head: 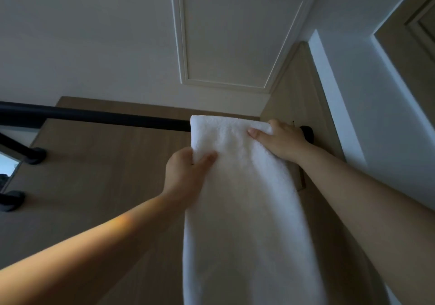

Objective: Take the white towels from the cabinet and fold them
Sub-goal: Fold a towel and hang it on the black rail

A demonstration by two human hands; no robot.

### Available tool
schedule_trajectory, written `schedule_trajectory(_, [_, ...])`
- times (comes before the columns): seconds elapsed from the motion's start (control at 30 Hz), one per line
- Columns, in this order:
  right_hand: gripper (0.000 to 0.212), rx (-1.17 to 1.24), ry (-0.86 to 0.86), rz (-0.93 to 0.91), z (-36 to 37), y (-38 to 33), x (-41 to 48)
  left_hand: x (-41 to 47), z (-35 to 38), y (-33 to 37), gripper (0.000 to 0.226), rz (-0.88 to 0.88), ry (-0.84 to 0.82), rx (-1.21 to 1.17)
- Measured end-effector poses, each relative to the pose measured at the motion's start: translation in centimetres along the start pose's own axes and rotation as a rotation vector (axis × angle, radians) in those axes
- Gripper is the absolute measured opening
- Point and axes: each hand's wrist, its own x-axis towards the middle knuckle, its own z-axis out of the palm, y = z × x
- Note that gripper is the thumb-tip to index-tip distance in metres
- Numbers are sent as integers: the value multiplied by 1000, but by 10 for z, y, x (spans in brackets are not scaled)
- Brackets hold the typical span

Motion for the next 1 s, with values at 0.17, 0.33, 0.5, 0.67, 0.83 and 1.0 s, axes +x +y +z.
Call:
schedule_trajectory(0.17, [93, 305, 147, 63, -5, 2, -43, 5, 6, 13, 33, 48, 92, -6])
schedule_trajectory(0.33, [79, 631, 13, 286, 13, 21, -100, 11, 5, 15, 37, 73, 113, 10])
schedule_trajectory(0.5, [44, 876, -95, 363, 14, 11, -97, 14, 0, 19, 38, 93, 102, 58])
schedule_trajectory(0.67, [33, 809, 153, 259, 5, 3, -83, 28, -9, 29, 43, 185, 155, 113])
schedule_trajectory(0.83, [40, 716, 346, 83, -12, -7, -60, 63, -15, 48, 46, 258, 226, 251])
schedule_trajectory(1.0, [38, 508, 361, 48, -27, -16, -19, 105, -11, 63, 40, 208, 156, 427])
